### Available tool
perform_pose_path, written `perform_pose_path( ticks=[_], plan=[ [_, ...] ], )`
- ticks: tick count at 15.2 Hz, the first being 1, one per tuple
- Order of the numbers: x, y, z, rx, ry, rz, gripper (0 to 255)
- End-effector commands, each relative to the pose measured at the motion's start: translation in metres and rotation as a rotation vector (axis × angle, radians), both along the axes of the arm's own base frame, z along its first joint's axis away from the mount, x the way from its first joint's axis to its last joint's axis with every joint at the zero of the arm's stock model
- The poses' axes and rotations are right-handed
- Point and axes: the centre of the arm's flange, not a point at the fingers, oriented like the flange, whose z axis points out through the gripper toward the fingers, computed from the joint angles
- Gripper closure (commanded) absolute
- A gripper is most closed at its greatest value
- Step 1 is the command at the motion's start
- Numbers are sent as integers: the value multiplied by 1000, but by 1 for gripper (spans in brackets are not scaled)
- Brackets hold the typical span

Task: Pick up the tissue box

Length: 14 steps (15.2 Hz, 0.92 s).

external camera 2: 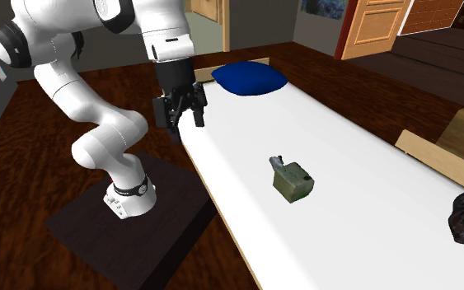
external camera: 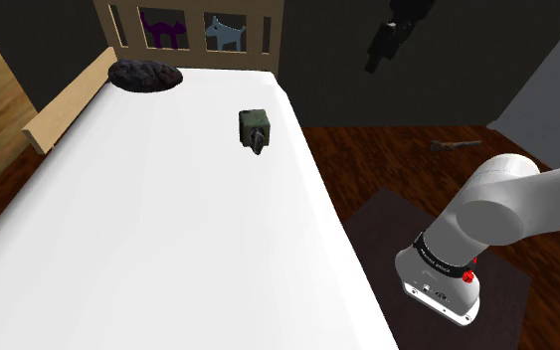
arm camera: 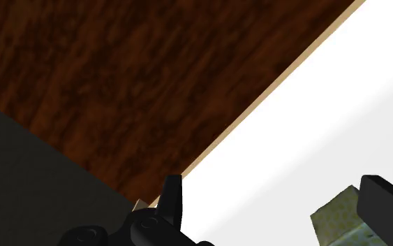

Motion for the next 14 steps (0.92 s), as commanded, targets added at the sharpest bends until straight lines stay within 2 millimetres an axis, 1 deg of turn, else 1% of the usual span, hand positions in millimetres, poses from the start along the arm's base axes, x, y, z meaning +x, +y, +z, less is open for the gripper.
perform_pose_path(
  ticks=[1,14],
  plan=[
    [0,0,0,0,0,0,0],
    [113,111,-79,129,205,-209,0]
  ],
)
